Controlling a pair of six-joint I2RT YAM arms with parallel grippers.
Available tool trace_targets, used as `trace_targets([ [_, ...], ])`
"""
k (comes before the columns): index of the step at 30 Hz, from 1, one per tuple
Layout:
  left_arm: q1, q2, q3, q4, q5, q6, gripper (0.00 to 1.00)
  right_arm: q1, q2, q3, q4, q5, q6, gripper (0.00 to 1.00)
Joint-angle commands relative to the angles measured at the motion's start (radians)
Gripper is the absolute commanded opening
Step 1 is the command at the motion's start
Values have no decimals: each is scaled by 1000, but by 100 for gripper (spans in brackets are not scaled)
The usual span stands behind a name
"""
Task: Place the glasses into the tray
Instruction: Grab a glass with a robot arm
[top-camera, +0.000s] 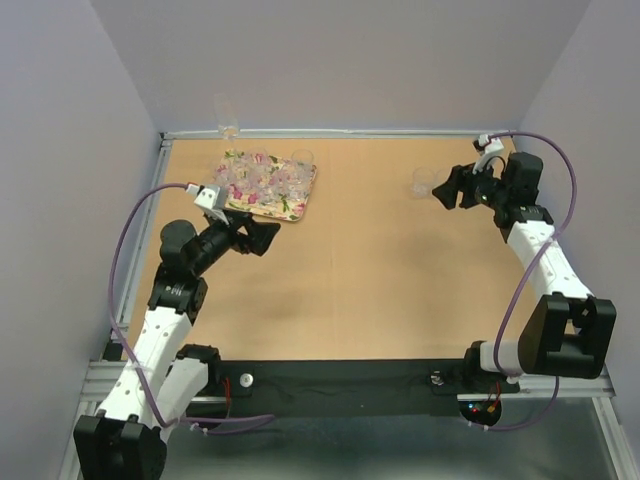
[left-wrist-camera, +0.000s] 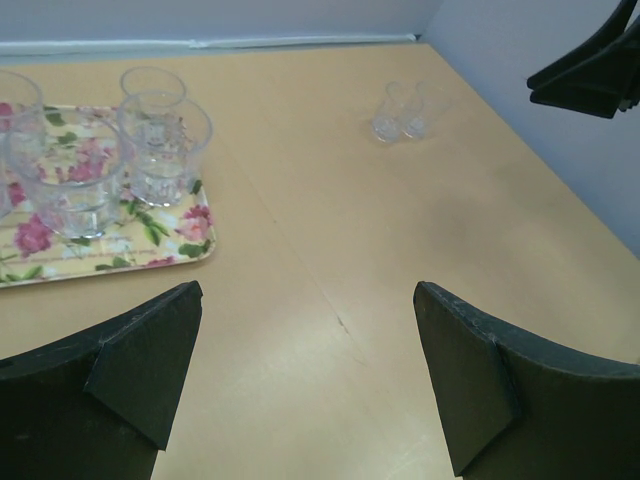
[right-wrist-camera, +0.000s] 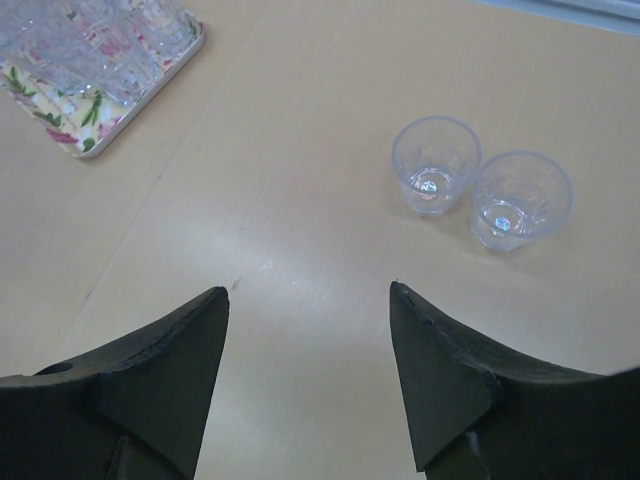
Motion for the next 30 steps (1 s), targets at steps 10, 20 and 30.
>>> trace_targets([
  [10, -325, 260, 181, 94, -226, -61, 98, -7, -57, -10, 54, 19, -12, 72],
  [20, -579, 713, 546, 60, -378, -86, 97, -16, -89, -14, 53, 46, -29, 72],
  [30, -639, 1234, 1188, -236, -530, -156, 97, -42, -97, -13, 53, 108, -34, 72],
])
